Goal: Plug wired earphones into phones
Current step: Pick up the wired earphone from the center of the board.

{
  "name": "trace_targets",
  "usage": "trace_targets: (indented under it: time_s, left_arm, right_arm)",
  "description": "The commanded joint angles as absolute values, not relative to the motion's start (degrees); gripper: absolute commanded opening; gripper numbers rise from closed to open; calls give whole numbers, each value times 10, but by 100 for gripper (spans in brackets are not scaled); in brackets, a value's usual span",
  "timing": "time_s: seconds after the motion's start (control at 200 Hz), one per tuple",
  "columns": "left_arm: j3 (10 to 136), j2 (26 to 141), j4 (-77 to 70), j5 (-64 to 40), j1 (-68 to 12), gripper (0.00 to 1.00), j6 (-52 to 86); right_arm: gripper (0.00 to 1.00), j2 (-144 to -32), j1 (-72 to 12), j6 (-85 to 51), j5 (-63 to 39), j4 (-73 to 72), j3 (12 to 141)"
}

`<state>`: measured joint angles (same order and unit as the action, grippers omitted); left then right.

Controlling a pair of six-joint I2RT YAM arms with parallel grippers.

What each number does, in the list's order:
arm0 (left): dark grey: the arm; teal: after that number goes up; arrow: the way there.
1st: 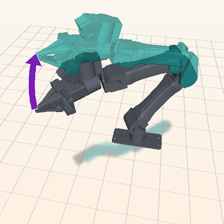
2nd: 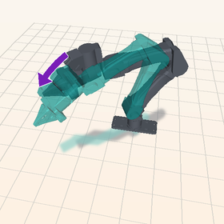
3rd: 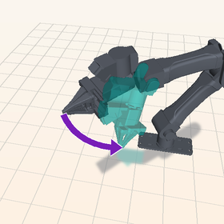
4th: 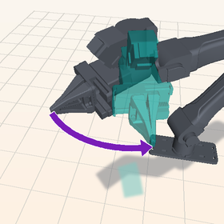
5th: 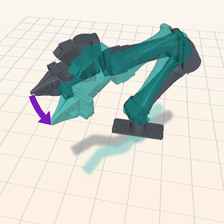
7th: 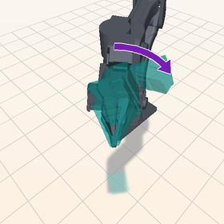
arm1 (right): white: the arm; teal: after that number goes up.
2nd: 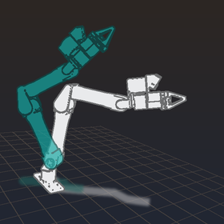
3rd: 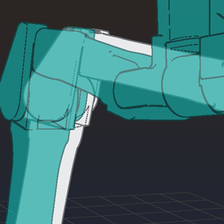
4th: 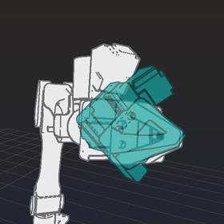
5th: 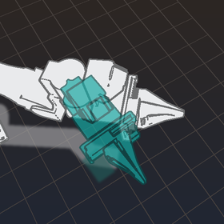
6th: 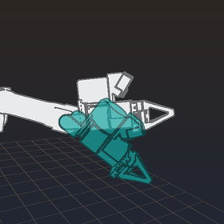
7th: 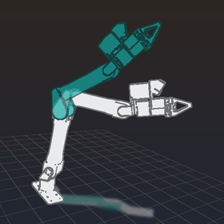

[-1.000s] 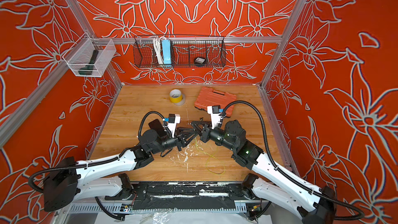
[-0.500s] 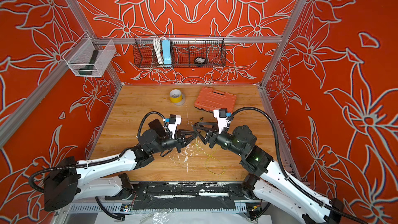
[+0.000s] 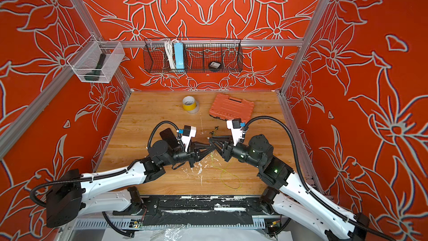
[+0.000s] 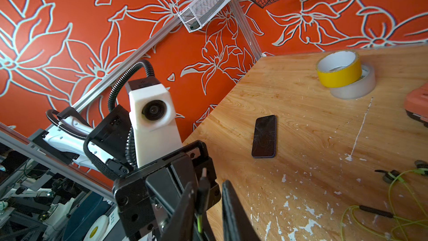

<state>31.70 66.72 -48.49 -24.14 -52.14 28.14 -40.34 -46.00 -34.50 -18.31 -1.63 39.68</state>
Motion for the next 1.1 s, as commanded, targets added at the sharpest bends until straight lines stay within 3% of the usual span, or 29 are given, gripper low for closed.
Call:
trace_targets:
  time_s: [0.0,0.41,0.455,0.616,0.701,0.801,0.856,0.936,1.096]
  left_arm:
    - [323,662,-487,-249,-525,0,275]
    - [332,660,-441,-231,-525,0,252]
    - [334,659,-432,-224,-525,9,252]
    - [346,627,-342,-169,-525,54,255]
    - [362,592,-227,-90,-525,63,272]
    - [398,542,-27,89,-523,78,339]
    - [422,536,91,149,-500,79,392]
    - [452,559,225,99,-416,77,441]
    - [448,625,362,141,-313,82,541]
  right_arm:
    - [21,-401,-464,-338,-189,-10,402]
    - [7,-395,-464,-338,-181,0,406]
    - [6,-393,-464,-338,-181,1,407]
    - [4,-385,-463,-323,-131,33,406]
    - [3,-380,-463,-307,-82,53,399]
    - [3,-380,-464,-287,-59,64,388]
    - [3,-385,-464,-279,-53,69,383]
    - [2,-395,-464,-271,-63,65,373]
    - [1,-409,-463,-286,-102,13,328]
